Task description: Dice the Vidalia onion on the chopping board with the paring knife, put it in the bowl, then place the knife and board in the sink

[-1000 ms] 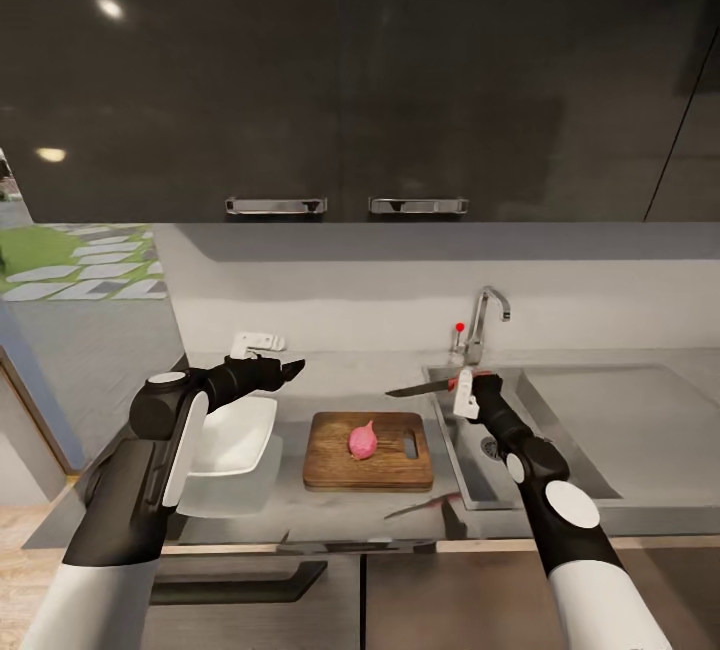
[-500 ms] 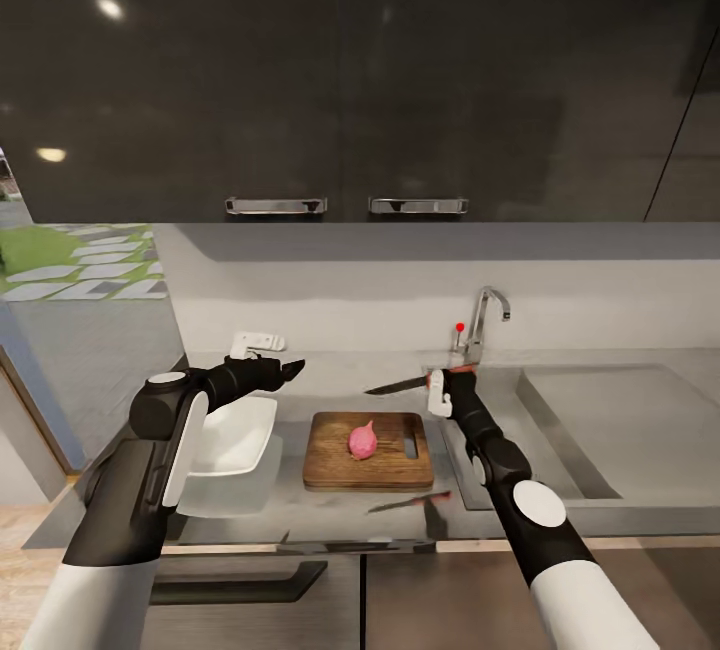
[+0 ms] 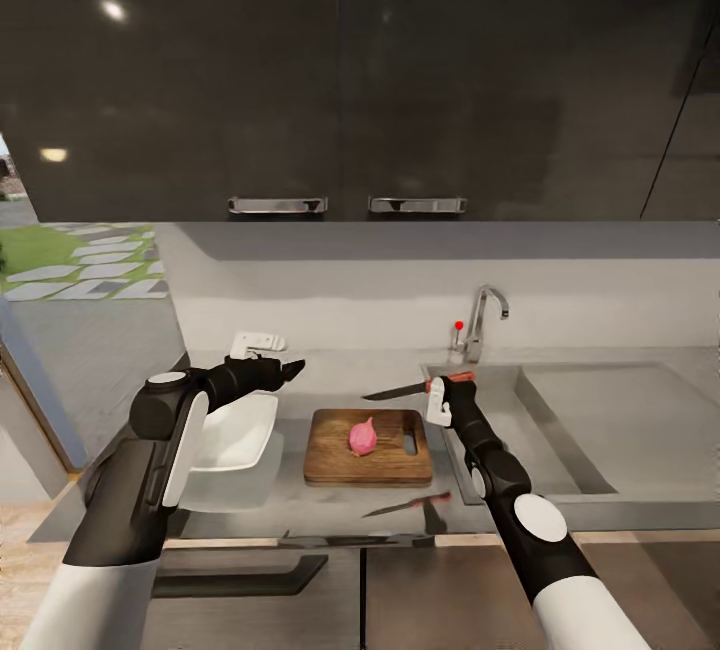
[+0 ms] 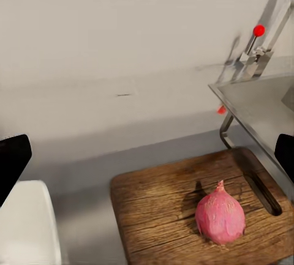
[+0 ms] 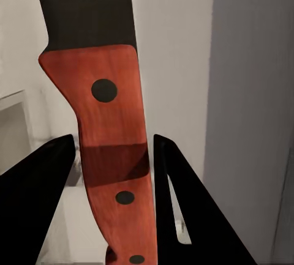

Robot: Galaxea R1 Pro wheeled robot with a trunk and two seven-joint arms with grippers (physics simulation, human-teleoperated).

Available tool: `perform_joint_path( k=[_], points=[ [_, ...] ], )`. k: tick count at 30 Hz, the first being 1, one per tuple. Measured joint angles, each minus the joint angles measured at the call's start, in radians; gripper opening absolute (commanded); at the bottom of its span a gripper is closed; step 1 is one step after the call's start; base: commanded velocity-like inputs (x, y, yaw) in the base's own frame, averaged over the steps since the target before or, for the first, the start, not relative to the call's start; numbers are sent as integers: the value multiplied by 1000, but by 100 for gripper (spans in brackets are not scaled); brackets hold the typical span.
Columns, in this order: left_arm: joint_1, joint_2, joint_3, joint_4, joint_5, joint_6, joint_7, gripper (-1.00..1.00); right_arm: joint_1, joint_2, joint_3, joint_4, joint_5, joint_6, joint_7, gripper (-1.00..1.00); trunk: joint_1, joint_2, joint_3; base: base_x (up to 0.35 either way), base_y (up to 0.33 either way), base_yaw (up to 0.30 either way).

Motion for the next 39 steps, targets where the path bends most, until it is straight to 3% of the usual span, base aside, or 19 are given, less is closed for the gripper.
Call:
perform_joint_path(
  k=[11, 15, 17, 20, 23, 39],
  points=[
    [0, 2, -2, 0, 0, 2, -4, 100, 0, 0, -1, 0, 0, -1, 2, -100, 0, 0, 0, -43, 0, 0],
    [0, 12, -20, 0, 0, 5, -80, 100, 0, 0, -3, 0, 0, 0, 1, -100, 0, 0, 0, 0, 0, 0],
    [0, 34, -53, 0, 1, 6, -141, 100, 0, 0, -3, 0, 0, 0, 0, -100, 0, 0, 0, 0, 0, 0],
    [0, 87, -102, 0, 0, 5, -241, 100, 0, 0, -3, 0, 0, 1, 0, -100, 0, 0, 0, 0, 0, 0],
    [0, 116, -123, 0, -1, 4, -303, 100, 0, 0, -3, 0, 0, 3, 0, -100, 0, 0, 0, 0, 0, 0],
    [0, 118, -129, 0, -3, 4, -316, 100, 0, 13, 6, 0, -2, 46, -2, -100, 0, 0, 0, 0, 0, 0]
  ],
)
